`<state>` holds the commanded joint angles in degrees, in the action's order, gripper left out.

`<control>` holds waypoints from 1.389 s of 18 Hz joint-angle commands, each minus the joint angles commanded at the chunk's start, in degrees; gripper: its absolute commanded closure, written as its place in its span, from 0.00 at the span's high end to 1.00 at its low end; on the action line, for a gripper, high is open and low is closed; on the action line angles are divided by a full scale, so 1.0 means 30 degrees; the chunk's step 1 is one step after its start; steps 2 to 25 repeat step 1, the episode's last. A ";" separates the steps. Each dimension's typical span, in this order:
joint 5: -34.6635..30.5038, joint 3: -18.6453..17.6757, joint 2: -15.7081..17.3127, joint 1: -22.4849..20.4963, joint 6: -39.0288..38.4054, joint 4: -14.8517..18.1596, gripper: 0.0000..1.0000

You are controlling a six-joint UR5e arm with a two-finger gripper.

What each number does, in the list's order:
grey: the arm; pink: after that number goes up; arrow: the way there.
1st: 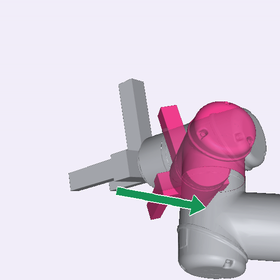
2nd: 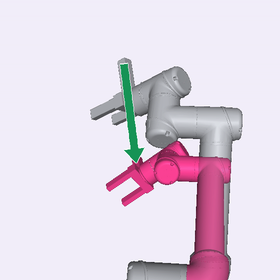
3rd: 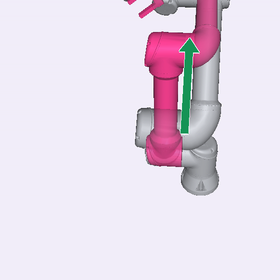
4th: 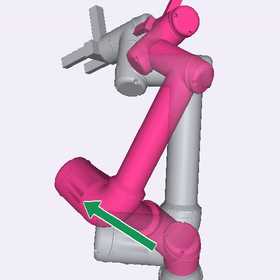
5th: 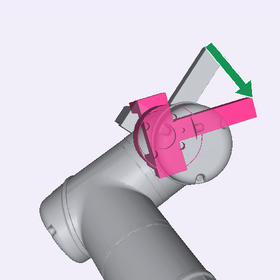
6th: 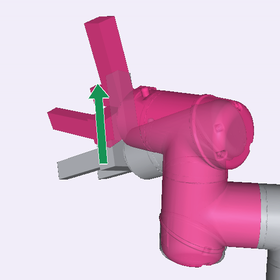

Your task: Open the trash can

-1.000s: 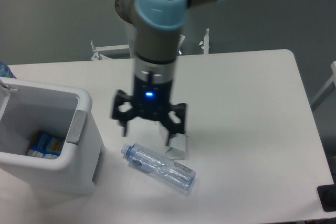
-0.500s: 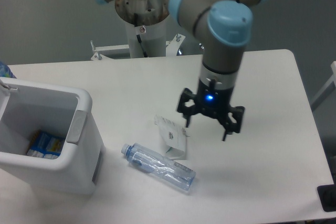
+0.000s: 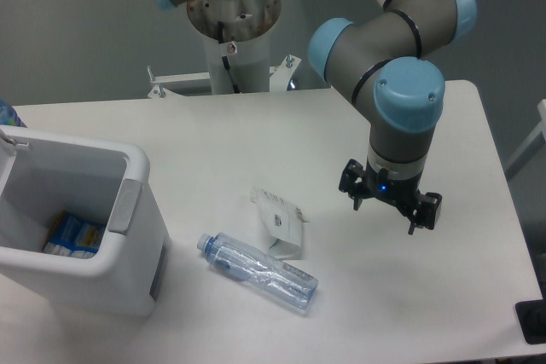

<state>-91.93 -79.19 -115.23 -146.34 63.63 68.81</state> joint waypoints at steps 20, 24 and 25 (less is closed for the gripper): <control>0.0000 -0.0088 0.0029 0.0000 -0.0059 0.0001 1.00; 0.0000 -0.0088 0.0029 0.0000 -0.0059 0.0001 1.00; 0.0000 -0.0088 0.0029 0.0000 -0.0059 0.0001 1.00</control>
